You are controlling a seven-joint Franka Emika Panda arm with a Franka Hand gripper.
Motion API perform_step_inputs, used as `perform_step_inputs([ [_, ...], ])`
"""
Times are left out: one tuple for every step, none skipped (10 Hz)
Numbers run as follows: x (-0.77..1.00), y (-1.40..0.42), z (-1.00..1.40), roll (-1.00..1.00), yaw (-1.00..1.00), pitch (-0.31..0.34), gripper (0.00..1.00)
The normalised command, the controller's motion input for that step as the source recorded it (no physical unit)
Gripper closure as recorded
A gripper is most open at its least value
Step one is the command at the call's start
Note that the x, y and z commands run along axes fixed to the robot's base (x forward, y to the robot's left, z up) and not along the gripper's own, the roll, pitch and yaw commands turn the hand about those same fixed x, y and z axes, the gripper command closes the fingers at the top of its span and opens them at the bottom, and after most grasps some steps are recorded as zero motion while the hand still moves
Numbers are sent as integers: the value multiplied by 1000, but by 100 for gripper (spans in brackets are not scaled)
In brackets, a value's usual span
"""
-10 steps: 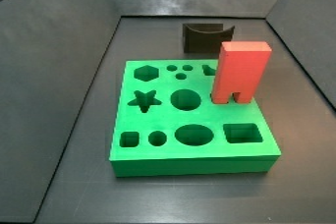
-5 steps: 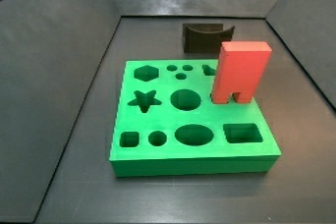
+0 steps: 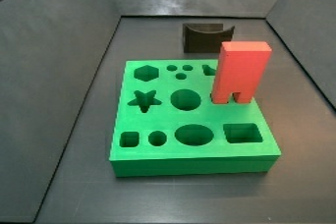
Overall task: Pick up the oval object. Move up. Place the oval object on the fixture. Regrasp the oval object. Move to above the board. Insert the oval object.
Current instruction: Move to above the board, then insert the oval object.
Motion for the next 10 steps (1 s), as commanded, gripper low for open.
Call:
perform_step_inputs([
  [-518,-1000,-24,-1000,-179,-65,100],
  [-536,-1000,-27,-1000,-182,-55,100],
  [-556,-1000,-24,-1000,-184,-52,100],
  [-530,-900,-30,-1000,-178,-49,100],
  [-384,-598,-15,-939,-160,-48,100],
  [-245,-335,-14,-707,-107,-40,100],
  [-151,-180,-11,-504,-64,-24,100],
  [-82,-90,-1,-292,-34,-11,100],
  [17,-9,-14,0,0,0,100],
  [154,-283,-463,-10,0,-94,100],
])
